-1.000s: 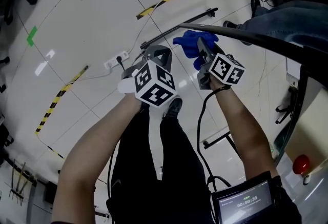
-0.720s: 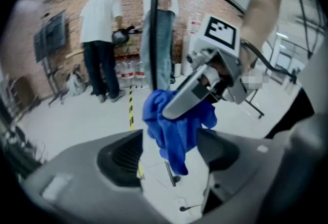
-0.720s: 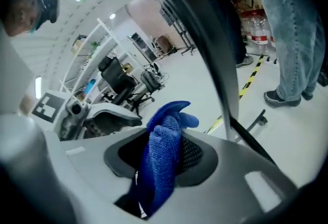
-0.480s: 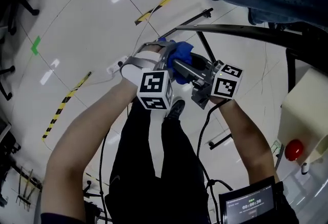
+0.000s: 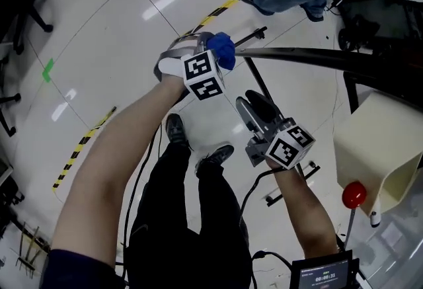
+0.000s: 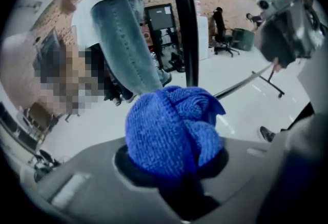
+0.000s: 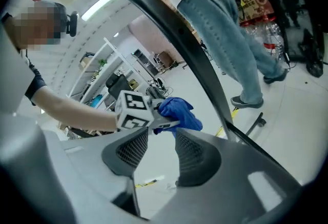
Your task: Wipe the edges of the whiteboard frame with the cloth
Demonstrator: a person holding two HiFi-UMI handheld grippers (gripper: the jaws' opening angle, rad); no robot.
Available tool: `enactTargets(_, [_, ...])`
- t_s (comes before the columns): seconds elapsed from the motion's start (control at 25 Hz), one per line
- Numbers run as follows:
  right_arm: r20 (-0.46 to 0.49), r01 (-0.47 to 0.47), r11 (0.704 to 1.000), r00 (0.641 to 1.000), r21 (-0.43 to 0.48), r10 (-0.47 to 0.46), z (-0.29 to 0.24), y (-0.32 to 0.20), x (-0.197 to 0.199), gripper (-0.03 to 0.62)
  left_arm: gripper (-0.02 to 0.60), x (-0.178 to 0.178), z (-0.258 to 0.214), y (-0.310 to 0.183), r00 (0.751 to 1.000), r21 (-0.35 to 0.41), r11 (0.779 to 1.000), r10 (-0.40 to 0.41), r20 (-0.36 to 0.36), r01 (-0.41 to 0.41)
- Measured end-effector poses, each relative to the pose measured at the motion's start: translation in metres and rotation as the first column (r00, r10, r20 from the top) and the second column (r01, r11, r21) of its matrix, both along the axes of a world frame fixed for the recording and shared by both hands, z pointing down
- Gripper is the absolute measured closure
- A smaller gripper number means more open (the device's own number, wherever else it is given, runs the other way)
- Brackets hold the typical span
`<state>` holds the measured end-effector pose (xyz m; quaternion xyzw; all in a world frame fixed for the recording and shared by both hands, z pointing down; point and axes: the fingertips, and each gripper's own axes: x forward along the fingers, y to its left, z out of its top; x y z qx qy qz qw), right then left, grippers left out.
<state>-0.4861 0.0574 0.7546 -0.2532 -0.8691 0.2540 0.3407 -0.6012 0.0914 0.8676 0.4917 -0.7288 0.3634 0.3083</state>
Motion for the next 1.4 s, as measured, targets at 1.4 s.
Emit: enactTargets(1.4, [-0.011, 0.212, 0.977, 0.977, 0.034, -0.211, 0.000, 0.034, 0.104, 0.530, 0.454, -0.025, -0.079, -0.103, 0.927, 0.046, 0.955, 0.271, 0.259, -0.292])
